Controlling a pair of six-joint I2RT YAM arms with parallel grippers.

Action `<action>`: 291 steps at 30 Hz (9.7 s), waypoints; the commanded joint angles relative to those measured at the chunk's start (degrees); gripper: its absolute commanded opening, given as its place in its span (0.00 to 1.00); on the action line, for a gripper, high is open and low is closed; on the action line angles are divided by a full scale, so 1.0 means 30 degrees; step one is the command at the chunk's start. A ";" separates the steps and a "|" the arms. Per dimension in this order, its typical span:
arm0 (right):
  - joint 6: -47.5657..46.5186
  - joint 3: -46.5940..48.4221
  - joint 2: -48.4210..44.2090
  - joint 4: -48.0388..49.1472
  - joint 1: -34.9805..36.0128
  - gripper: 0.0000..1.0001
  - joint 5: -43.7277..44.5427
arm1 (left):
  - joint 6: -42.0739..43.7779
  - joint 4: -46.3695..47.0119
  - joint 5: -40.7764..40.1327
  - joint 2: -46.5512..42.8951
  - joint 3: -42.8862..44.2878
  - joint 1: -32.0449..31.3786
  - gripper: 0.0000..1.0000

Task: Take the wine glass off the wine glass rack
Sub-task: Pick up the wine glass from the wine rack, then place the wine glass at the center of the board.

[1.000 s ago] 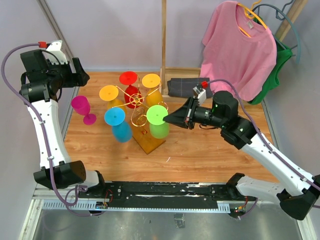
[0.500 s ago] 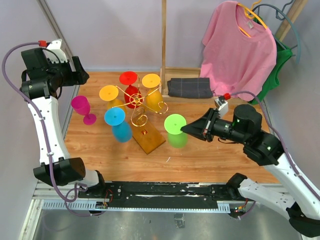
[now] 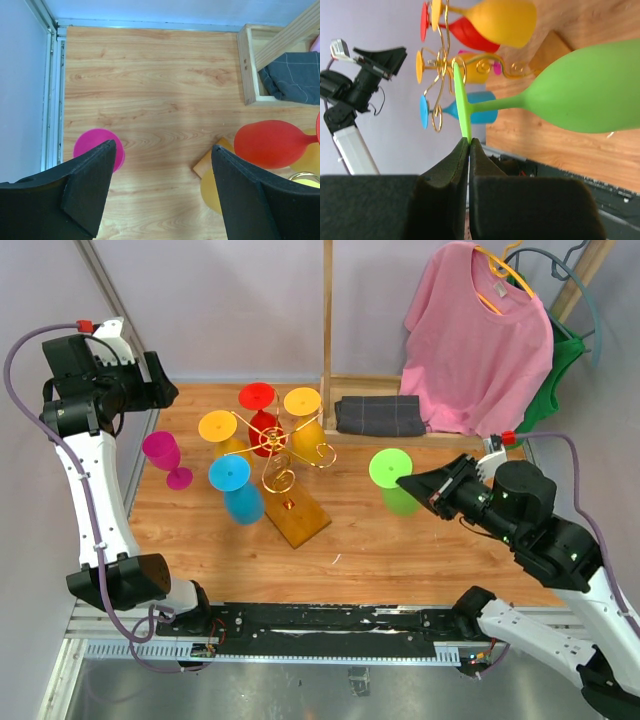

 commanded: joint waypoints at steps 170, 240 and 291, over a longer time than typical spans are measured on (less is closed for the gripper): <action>-1.3279 1.2091 0.9450 0.3159 -0.1814 0.60 -1.1125 | -2.9128 3.1888 1.4112 -0.0822 -0.2638 -0.3273 0.00; -1.3096 0.4603 0.3267 0.3624 -0.1825 0.57 -0.8353 | -0.0982 0.0202 0.0453 -0.0532 -0.1321 -0.1286 0.00; -1.2857 0.5288 0.4692 0.3921 -0.1849 0.54 -0.8536 | -0.0253 0.3895 -0.2823 0.2470 -0.4054 -0.3313 0.00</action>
